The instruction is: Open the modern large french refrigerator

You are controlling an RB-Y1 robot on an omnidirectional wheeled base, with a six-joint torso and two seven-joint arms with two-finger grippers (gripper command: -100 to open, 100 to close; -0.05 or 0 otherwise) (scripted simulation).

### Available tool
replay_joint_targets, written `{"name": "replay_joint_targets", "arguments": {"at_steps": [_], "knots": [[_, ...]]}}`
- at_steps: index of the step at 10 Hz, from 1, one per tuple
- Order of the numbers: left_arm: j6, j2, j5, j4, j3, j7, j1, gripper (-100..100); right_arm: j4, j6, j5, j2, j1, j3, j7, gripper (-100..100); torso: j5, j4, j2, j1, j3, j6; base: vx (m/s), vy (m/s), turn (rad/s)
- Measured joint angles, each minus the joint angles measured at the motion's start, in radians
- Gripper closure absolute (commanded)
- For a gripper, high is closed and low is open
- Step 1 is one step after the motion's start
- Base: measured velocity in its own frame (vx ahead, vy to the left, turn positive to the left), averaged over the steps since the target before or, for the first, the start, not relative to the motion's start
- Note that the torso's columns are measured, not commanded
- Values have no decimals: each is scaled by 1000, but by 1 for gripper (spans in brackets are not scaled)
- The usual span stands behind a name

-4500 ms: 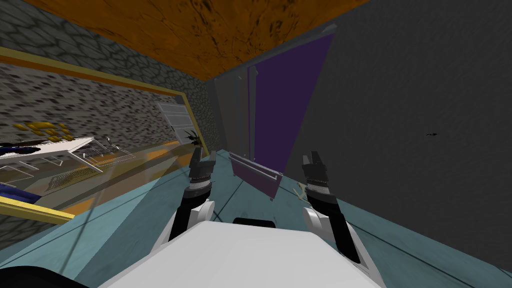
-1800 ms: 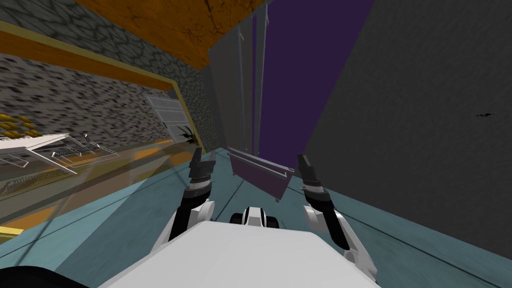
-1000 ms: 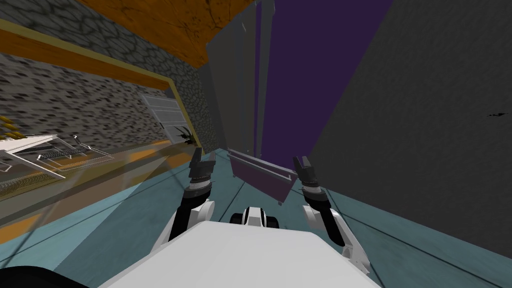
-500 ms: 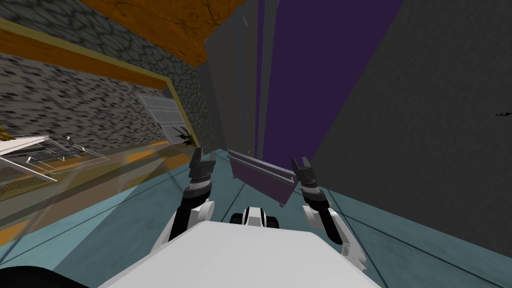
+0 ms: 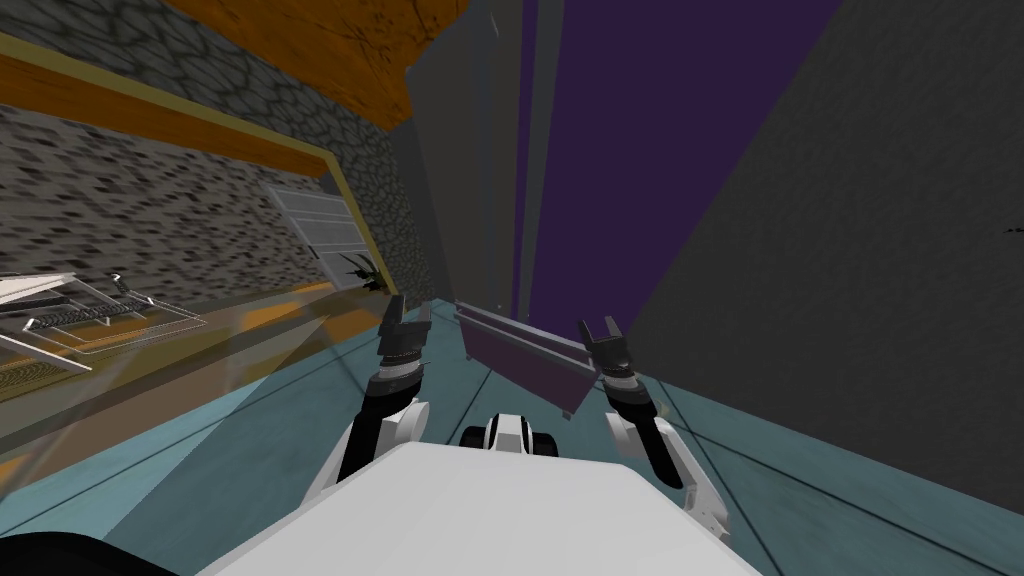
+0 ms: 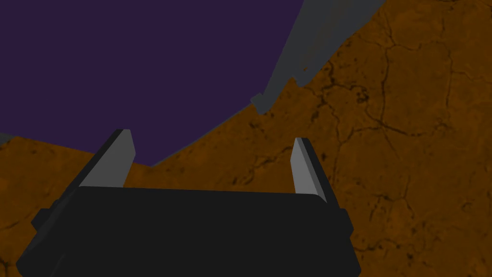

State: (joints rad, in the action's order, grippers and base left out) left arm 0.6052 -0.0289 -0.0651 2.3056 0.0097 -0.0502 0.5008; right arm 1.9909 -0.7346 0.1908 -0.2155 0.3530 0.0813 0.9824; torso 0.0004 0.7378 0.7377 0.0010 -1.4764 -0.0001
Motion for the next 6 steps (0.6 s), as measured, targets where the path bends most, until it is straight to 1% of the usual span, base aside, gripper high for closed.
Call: {"name": "replay_joint_targets", "arguments": {"at_steps": [1,4,6], "knots": [[0,0,0,0,0,0,0,0,-3,-3,2,0,-2,0,21,-100,-1,1,2,-2,1,0,56,51,-27],[0,0,0,0,0,0,0,0,-48,-36,24,-4,-5,4,105,-100,0,0,-2,0,-1,0,72,59,-28],[0,0,0,0,0,0,0,0,-66,-51,29,-8,-9,9,153,-100,-1,1,3,-3,2,0,33,38,-16]]}}
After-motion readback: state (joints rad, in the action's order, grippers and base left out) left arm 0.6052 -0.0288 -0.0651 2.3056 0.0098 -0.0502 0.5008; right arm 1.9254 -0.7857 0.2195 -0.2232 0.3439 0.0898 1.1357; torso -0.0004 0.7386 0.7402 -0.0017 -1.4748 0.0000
